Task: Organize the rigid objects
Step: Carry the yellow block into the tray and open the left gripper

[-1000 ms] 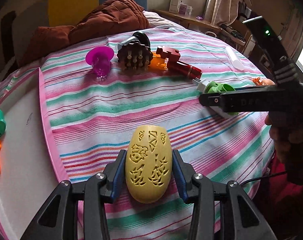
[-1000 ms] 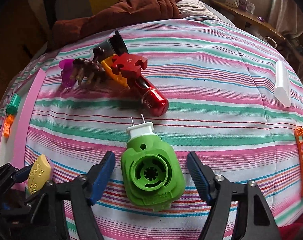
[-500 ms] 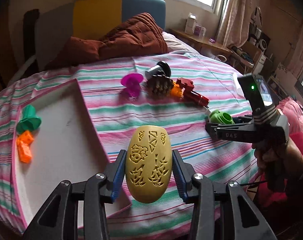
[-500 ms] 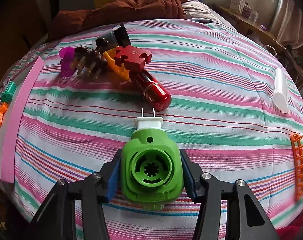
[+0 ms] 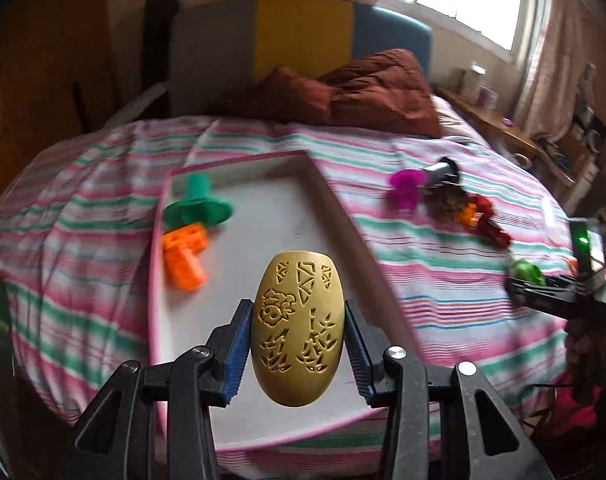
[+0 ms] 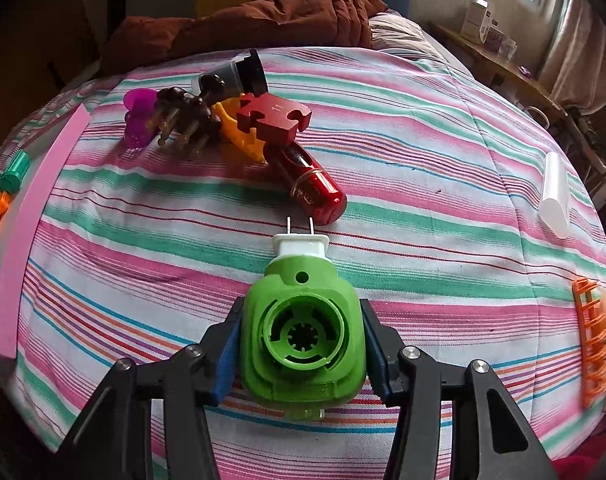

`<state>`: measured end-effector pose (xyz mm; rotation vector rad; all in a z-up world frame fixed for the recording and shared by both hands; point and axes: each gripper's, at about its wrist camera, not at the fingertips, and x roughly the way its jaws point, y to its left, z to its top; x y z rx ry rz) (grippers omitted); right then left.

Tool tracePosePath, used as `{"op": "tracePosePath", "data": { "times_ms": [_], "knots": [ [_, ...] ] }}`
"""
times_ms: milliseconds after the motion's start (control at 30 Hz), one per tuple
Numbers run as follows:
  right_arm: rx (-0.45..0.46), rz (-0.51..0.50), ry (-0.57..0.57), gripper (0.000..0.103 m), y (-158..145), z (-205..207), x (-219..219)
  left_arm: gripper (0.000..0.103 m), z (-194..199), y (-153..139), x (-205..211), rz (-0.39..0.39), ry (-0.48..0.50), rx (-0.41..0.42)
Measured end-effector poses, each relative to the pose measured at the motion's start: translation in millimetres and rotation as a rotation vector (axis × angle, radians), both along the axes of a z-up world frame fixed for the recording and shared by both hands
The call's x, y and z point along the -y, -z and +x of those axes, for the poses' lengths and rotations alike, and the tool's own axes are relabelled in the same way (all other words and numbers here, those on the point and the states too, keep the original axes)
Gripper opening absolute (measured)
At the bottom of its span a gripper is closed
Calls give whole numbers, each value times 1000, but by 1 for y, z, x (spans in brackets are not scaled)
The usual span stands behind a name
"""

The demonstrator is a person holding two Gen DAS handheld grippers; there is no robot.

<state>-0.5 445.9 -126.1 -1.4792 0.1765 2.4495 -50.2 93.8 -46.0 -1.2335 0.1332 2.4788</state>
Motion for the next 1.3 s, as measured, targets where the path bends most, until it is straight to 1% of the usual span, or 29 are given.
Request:
{"op": "tracePosePath", "data": {
  "times_ms": [100,300,400,567,667,900,1033,1133,1300],
  "knots": [
    [-3,4,1,53,0,1,1,44,-13,12,22,-15,-68,24],
    [-6,9,3,53,-1,4,4,44,-26,27,45,-10,-138,67],
    [-6,10,4,53,-1,4,4,44,-34,32,51,3,-156,95],
    [-6,12,6,53,-1,5,6,44,-47,39,50,-12,-153,113],
    [-6,11,7,53,-1,5,6,44,-54,46,45,-42,-143,119],
    [-4,14,9,53,-1,5,4,45,-68,51,32,-115,-133,55],
    [-4,12,10,53,-1,5,4,45,-73,49,34,-95,-131,62],
    [-4,13,10,53,-2,6,5,47,-69,45,36,-83,-132,41],
    [-3,15,9,53,-3,6,6,48,-56,40,42,-60,-140,38]
  ]
}}
